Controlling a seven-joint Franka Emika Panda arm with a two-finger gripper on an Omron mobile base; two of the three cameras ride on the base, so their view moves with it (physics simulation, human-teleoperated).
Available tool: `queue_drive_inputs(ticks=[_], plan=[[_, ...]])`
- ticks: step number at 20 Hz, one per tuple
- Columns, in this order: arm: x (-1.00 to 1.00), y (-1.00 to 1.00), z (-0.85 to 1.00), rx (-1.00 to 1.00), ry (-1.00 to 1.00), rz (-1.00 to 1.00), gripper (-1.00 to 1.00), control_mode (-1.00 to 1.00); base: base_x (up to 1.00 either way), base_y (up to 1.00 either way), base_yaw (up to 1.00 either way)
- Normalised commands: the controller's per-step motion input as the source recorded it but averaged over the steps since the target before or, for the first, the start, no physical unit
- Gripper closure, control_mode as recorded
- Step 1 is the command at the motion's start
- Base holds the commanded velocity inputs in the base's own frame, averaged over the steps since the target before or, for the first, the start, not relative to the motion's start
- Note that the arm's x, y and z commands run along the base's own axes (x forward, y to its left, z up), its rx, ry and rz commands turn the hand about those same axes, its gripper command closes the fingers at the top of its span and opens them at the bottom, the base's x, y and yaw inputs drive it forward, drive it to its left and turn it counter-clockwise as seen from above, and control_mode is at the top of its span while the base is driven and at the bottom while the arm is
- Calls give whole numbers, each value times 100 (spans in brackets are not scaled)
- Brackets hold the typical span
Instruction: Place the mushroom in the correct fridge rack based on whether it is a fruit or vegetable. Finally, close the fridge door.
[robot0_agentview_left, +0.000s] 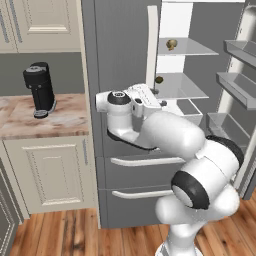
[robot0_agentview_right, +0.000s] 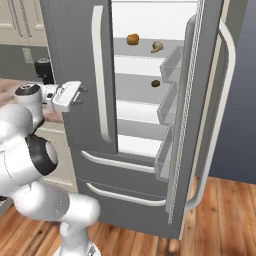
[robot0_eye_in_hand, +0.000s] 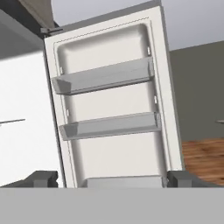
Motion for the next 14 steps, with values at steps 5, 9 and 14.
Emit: queue_drive_inputs(ticks=[5, 9, 14], plan=[[-100, -64, 0, 6, 0, 25, -100, -100, 0, 0, 0], [-100, -46, 1, 3, 0, 47, -100, -100, 0, 0, 0], [-100, -42, 2, 7, 0, 49, -100, -100, 0, 0, 0]])
